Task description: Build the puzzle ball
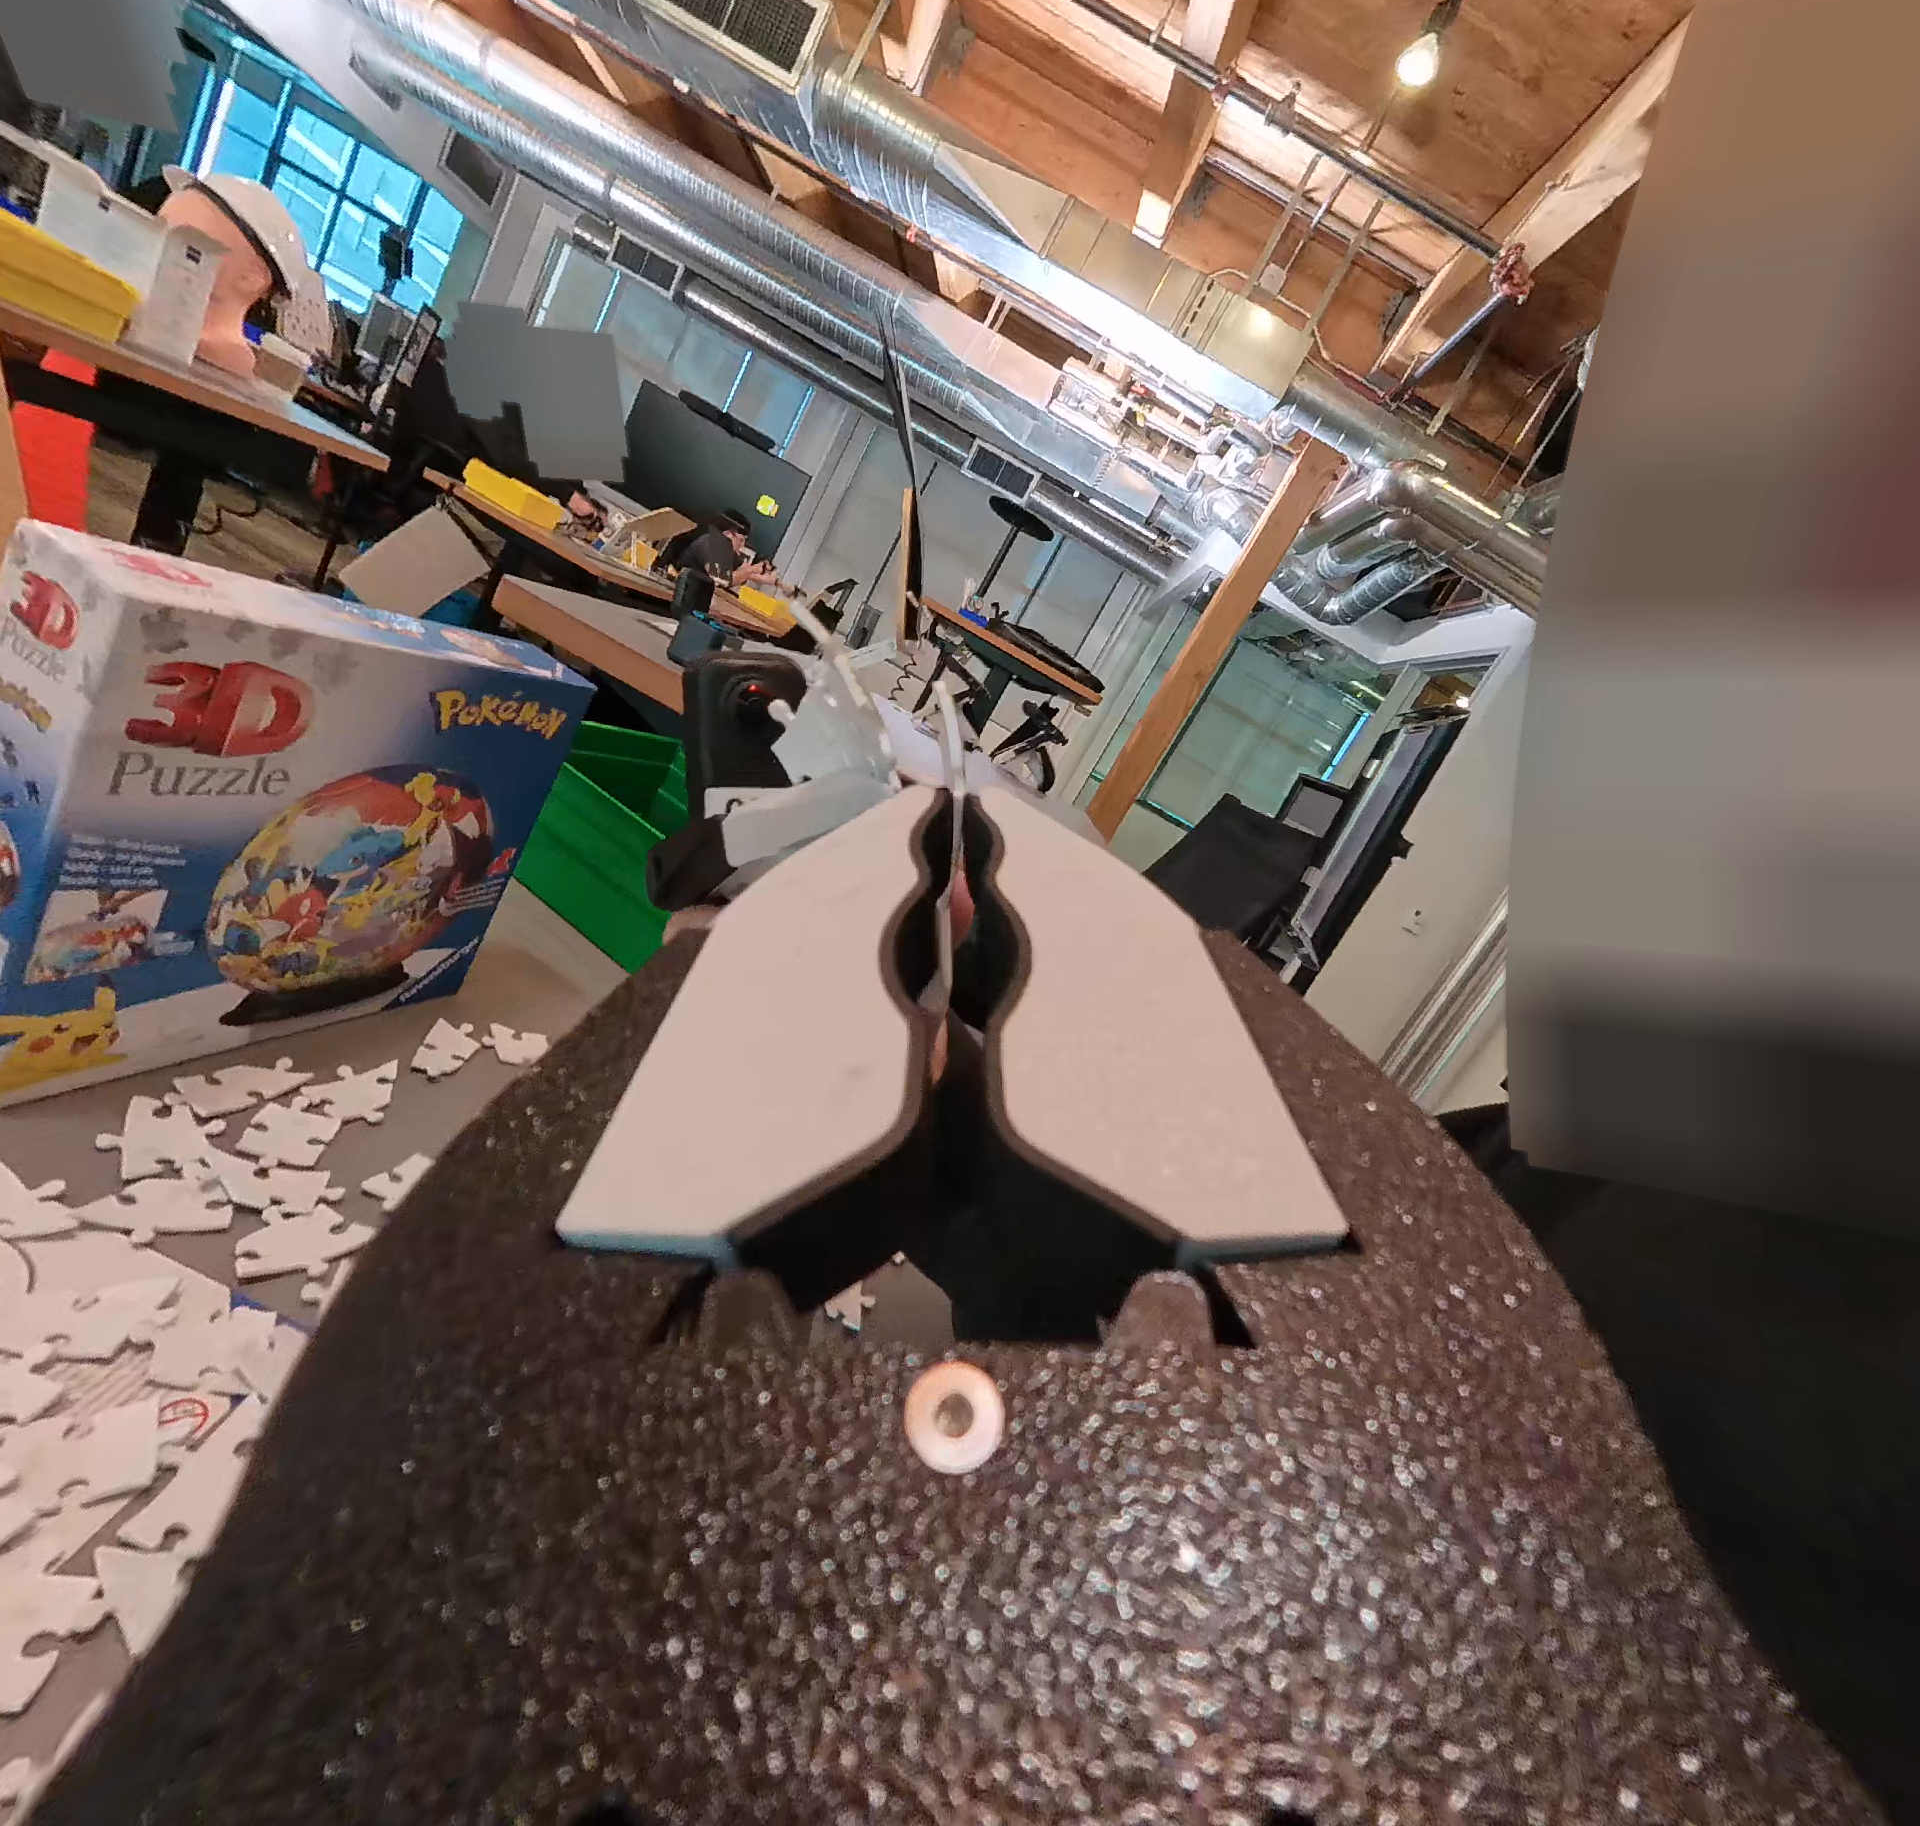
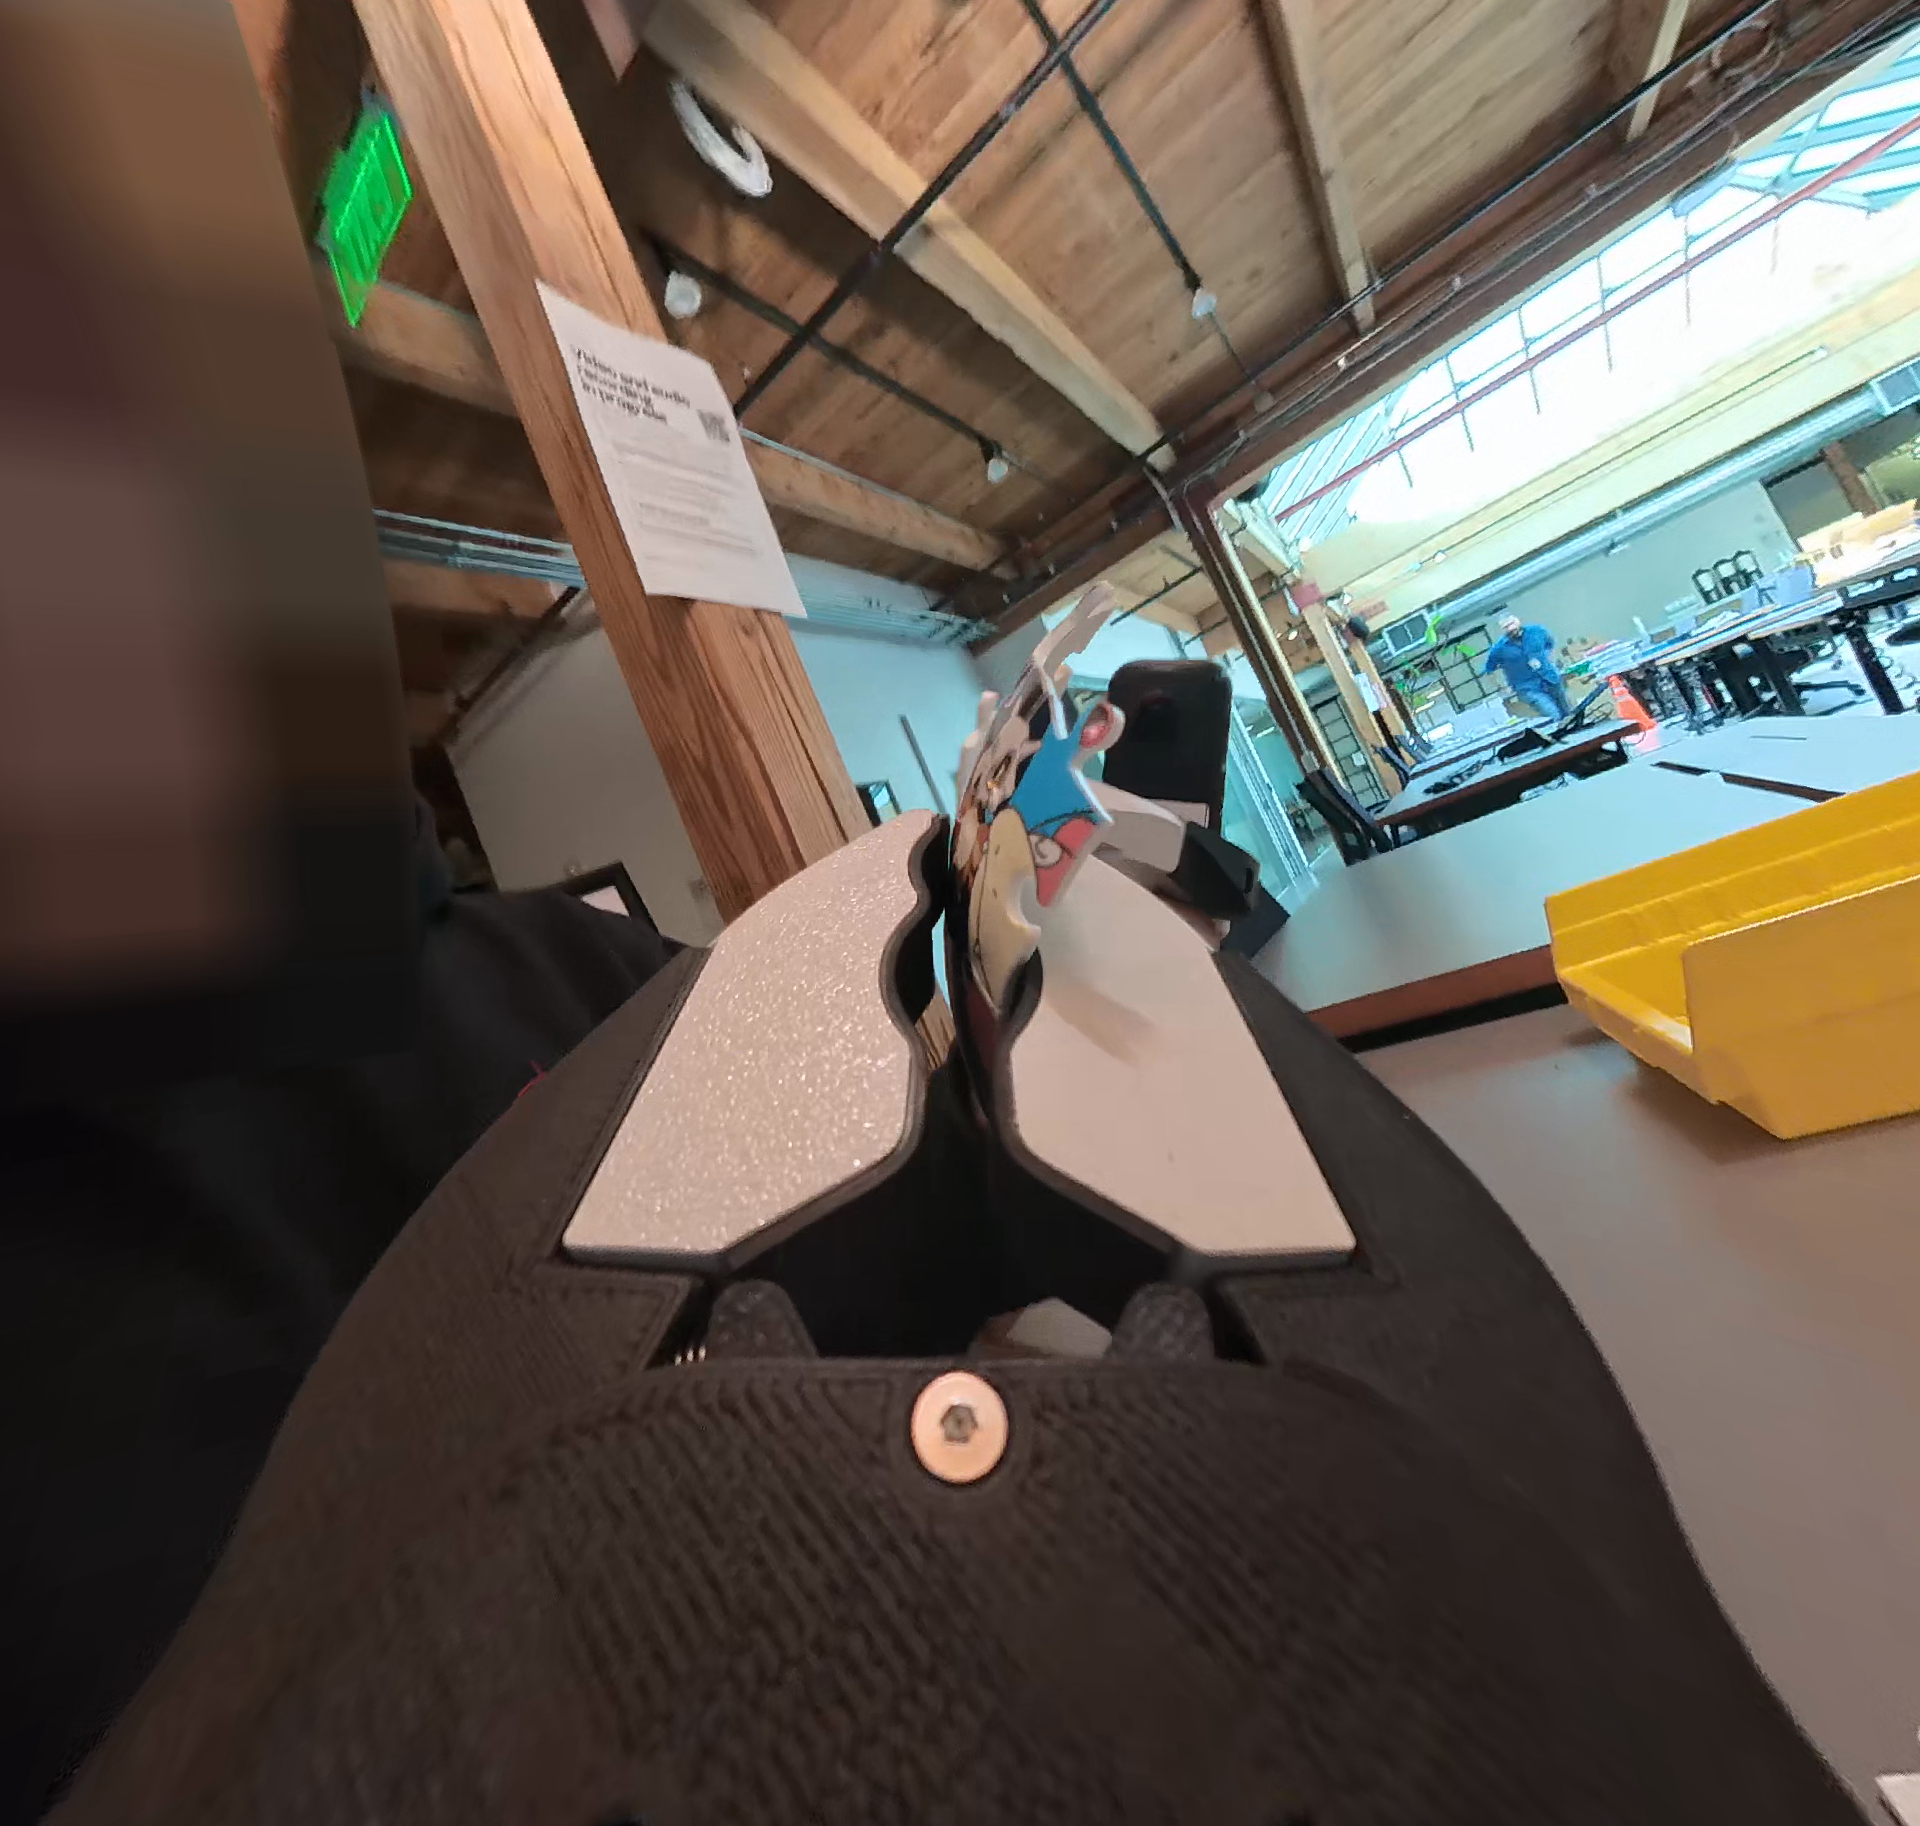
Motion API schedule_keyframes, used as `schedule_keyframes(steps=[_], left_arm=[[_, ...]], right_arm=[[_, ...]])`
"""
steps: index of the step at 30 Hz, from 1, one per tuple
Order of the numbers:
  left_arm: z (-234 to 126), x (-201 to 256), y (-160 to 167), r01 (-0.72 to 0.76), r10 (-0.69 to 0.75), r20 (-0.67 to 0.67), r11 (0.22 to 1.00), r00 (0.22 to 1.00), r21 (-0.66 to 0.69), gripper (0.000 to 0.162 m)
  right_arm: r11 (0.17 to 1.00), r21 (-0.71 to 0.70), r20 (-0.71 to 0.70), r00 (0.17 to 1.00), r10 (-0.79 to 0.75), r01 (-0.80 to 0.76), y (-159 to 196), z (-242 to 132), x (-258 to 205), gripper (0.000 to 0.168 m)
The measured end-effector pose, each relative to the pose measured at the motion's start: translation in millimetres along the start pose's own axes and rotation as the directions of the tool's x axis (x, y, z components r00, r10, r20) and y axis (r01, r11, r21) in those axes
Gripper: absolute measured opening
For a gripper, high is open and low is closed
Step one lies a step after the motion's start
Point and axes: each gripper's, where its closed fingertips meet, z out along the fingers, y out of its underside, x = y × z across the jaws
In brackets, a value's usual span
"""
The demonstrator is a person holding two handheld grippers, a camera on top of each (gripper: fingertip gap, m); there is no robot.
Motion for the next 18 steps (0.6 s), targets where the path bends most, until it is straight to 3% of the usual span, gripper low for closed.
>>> schedule_keyframes(steps=[18], left_arm=[[-1,1,15,-0.039,0.043,0.038,0.994,0.998,-0.105,0.001]], right_arm=[[0.999,-0.053,0.017,1.000,-0.008,0.009,11,6,-4,0.006]])
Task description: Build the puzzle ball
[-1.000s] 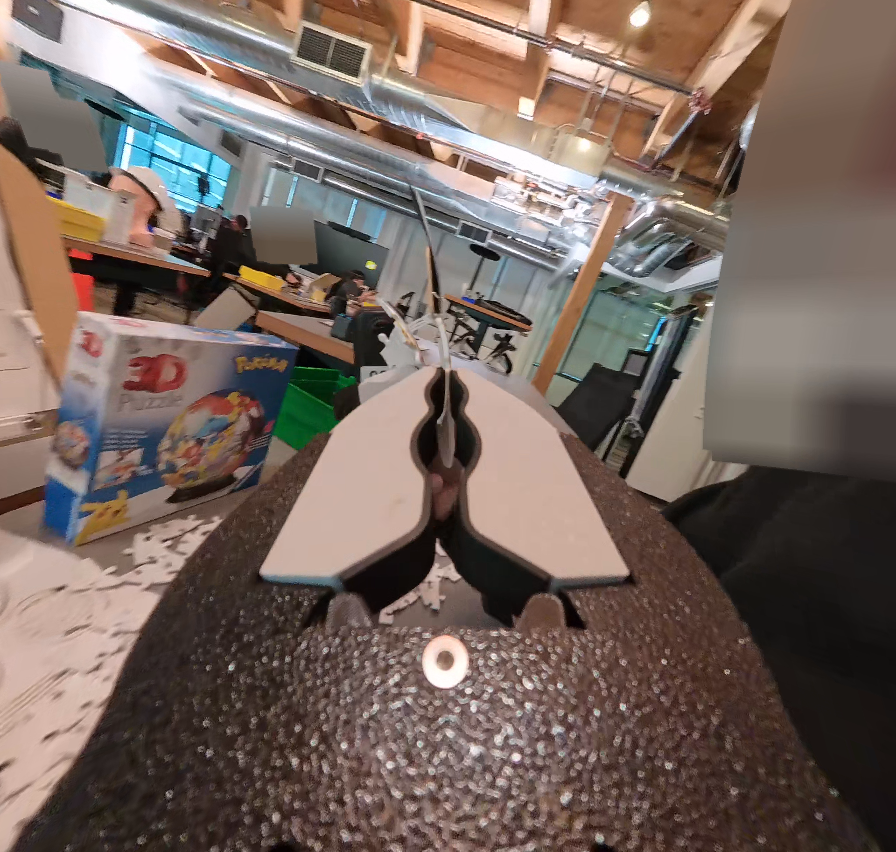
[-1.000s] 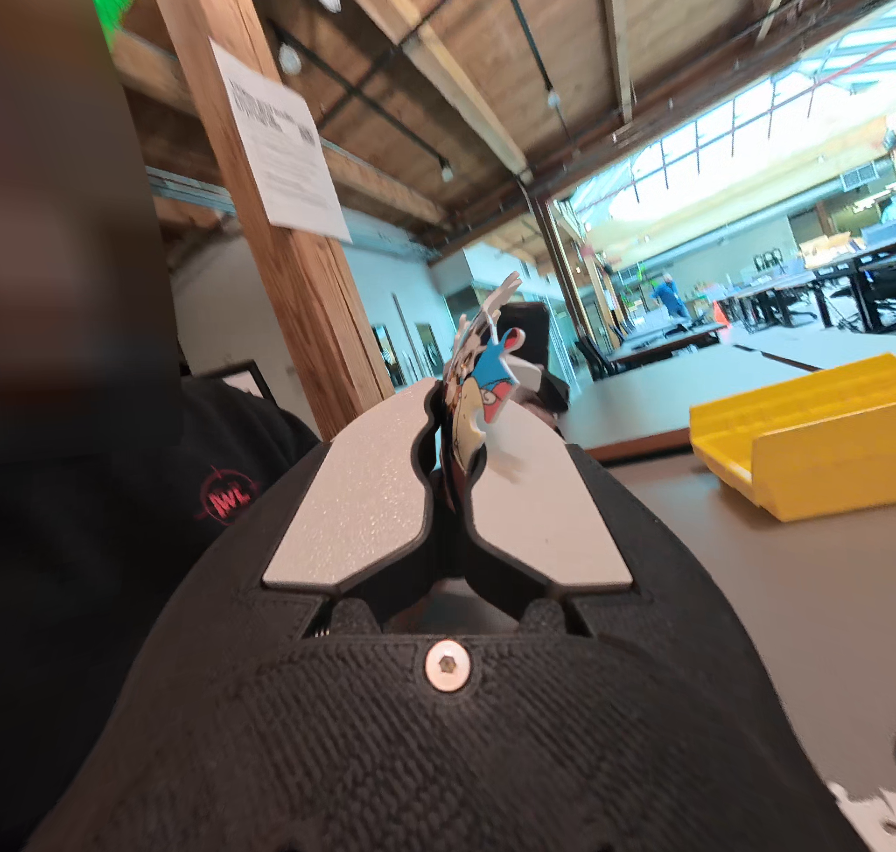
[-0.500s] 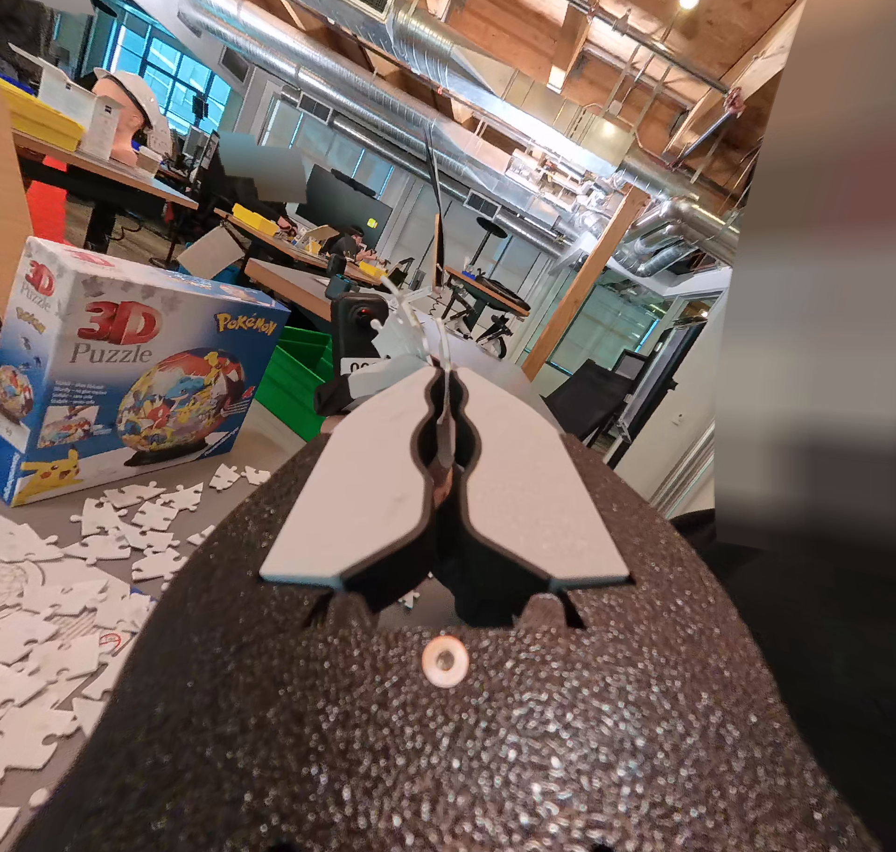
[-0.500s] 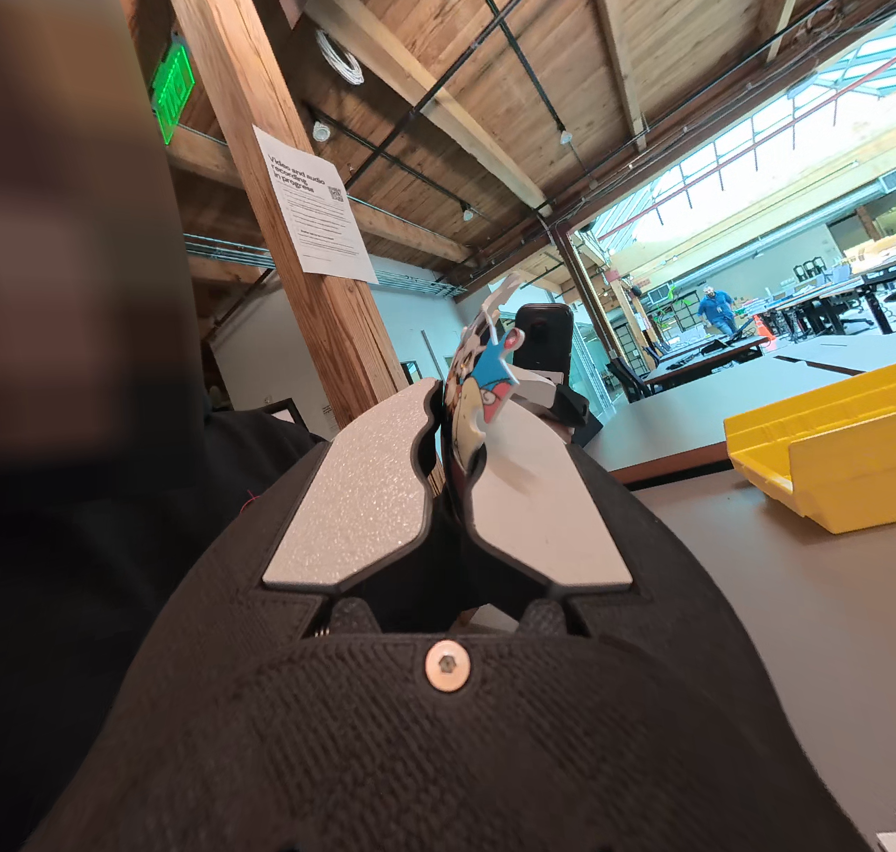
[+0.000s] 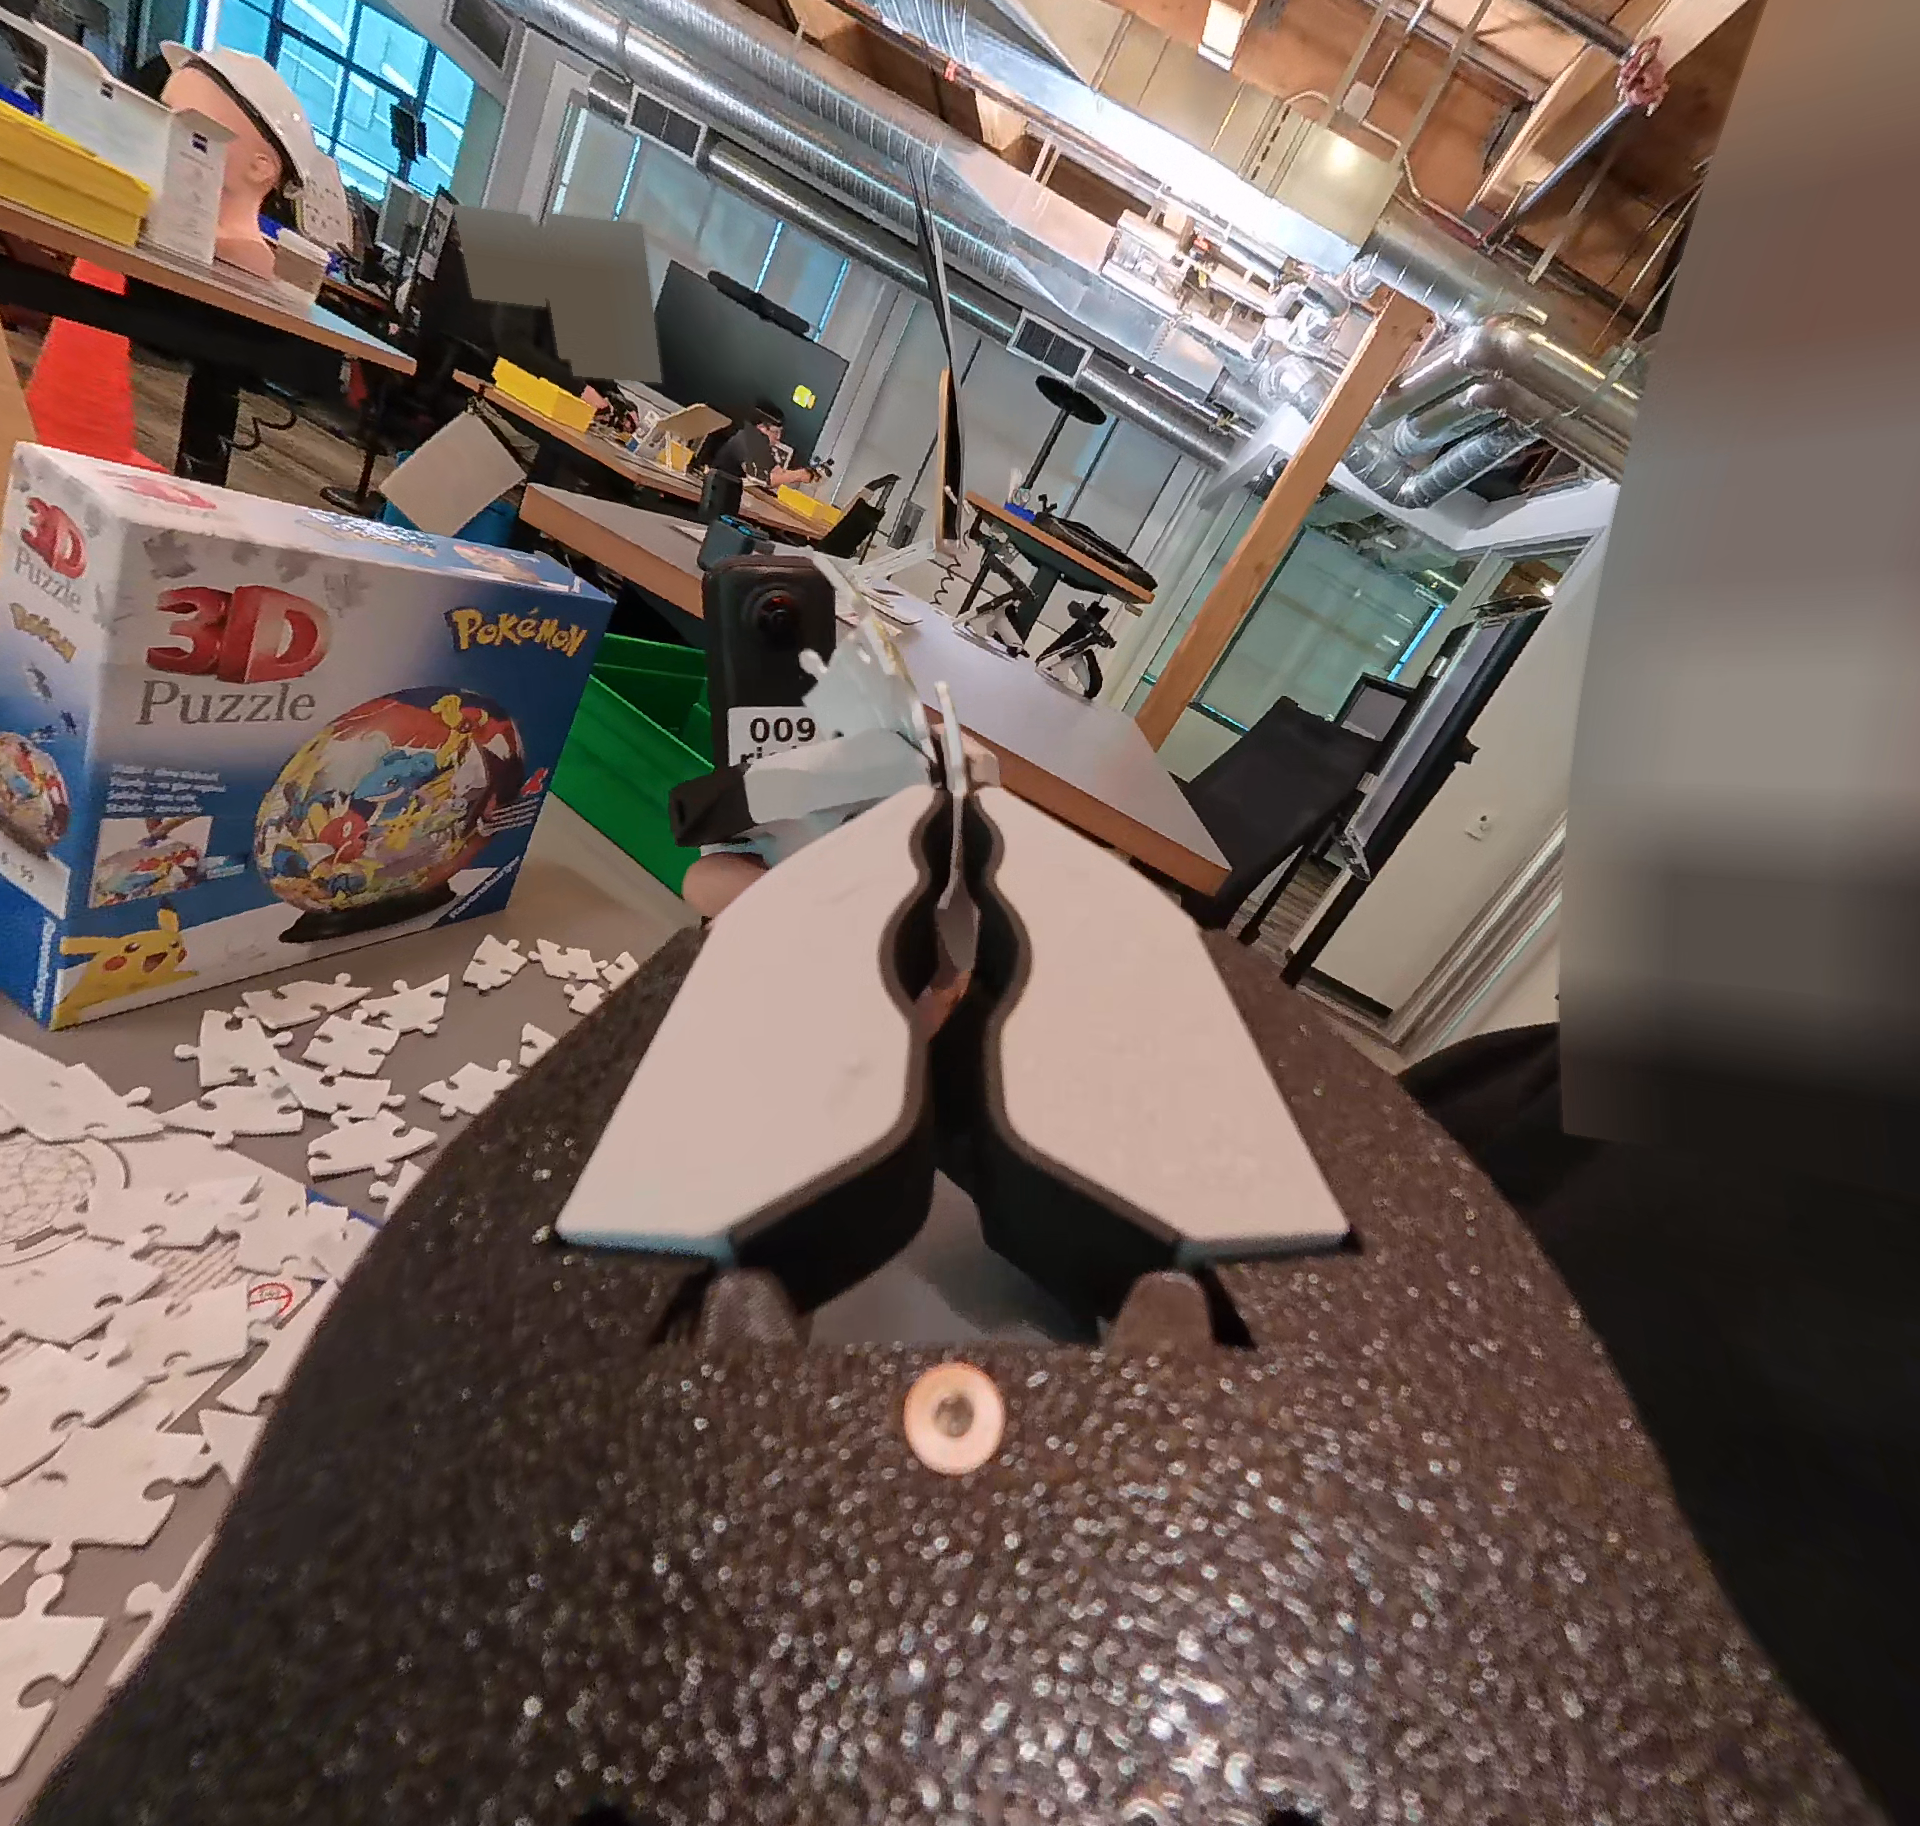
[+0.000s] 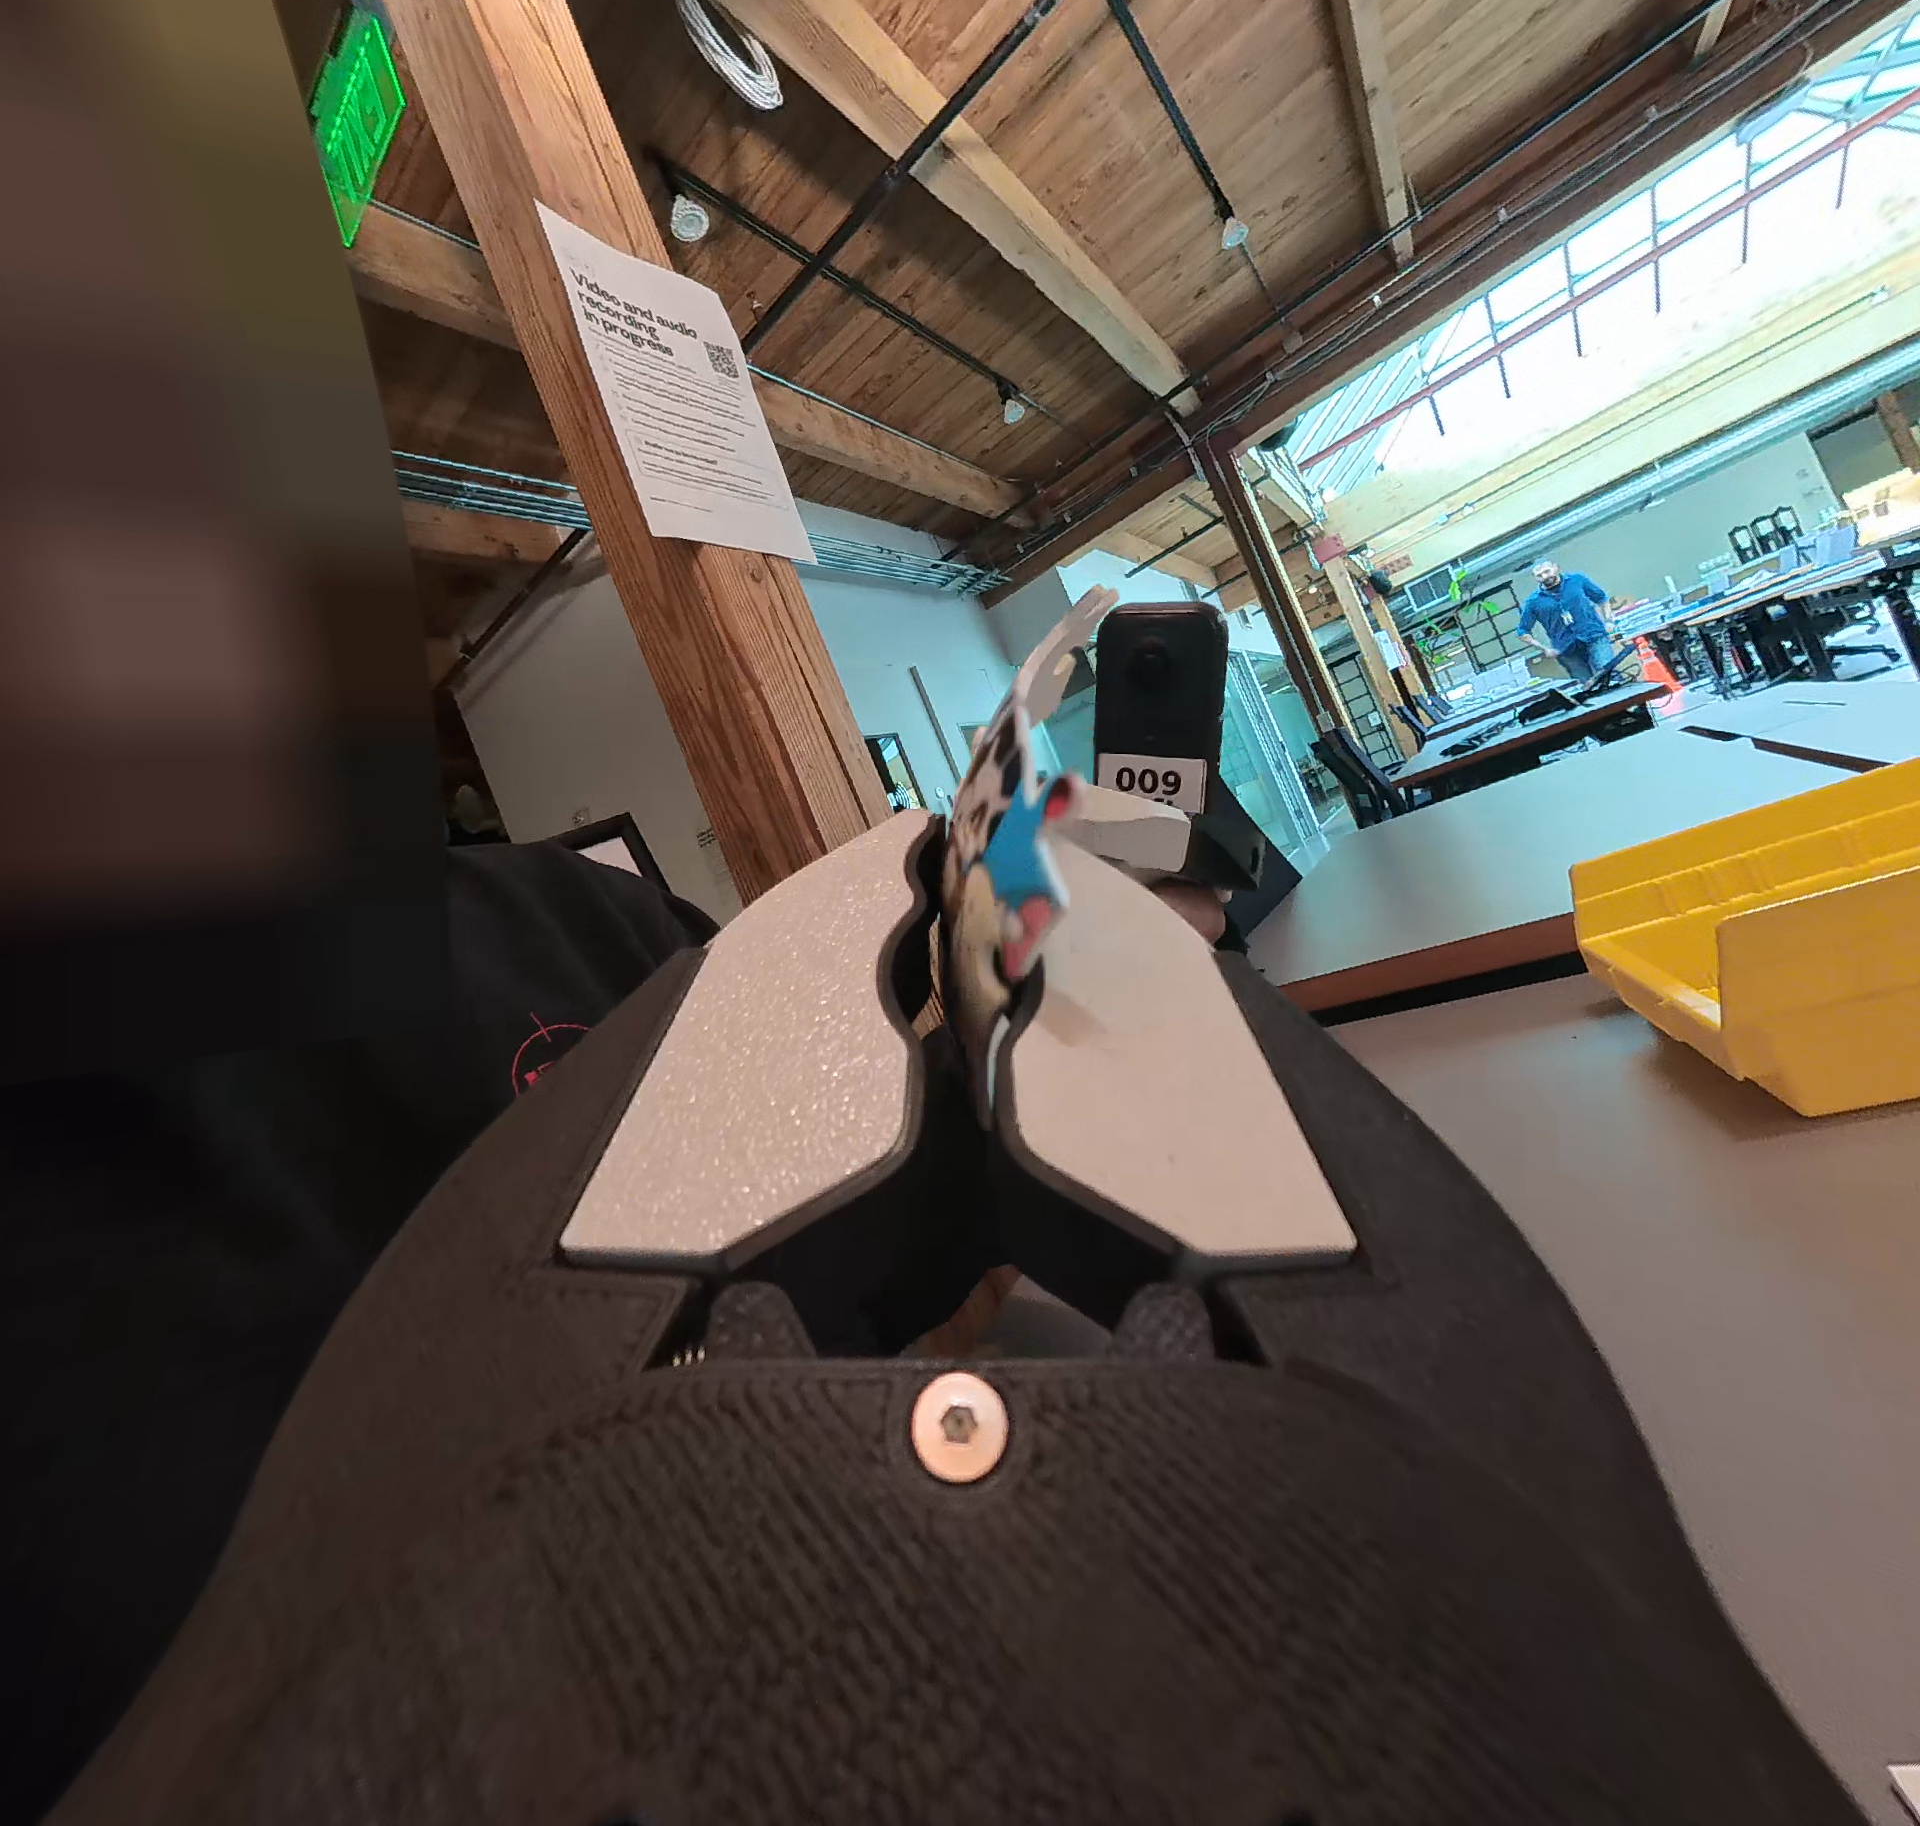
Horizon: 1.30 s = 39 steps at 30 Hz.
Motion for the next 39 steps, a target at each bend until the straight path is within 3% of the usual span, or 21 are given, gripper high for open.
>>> schedule_keyframes(steps=[5,9,13,25,28,34,39], left_arm=[[-1,-3,1,0.002,-0.002,0.014,1.000,1.000,0.012,0.001],[-5,-3,-7,0.051,-0.052,0.006,0.992,0.999,0.119,0.001],[-8,-7,-4,0.094,-0.094,-0.007,0.985,0.996,0.141,0.001],[-8,5,5,0.050,-0.048,-0.054,0.998,0.997,0.026,0.001],[-12,0,-8,0.106,-0.104,-0.025,0.982,0.994,0.157,0.001],[-23,-9,-15,0.349,-0.352,-0.079,0.825,0.933,0.445,0.001],[-21,-9,-18,0.340,-0.344,-0.098,0.766,0.934,0.546,0.001]], right_arm=[[0.999,-0.032,-0.018,1.000,-0.017,0.017,4,1,3,0.006],[1.000,-0.017,-0.013,1.000,-0.026,0.025,1,1,1,0.005],[1.000,-0.025,-0.026,1.000,-0.011,0.010,2,0,4,0.005],[0.996,-0.081,0.036,0.999,0.029,-0.026,14,2,-2,0.006],[0.998,-0.054,0.033,0.999,0.018,-0.016,10,2,-1,0.005],[0.995,-0.014,-0.022,0.995,-0.095,0.095,5,2,5,0.005],[0.984,-0.012,-0.060,0.982,-0.176,0.176,7,6,10,0.005]])
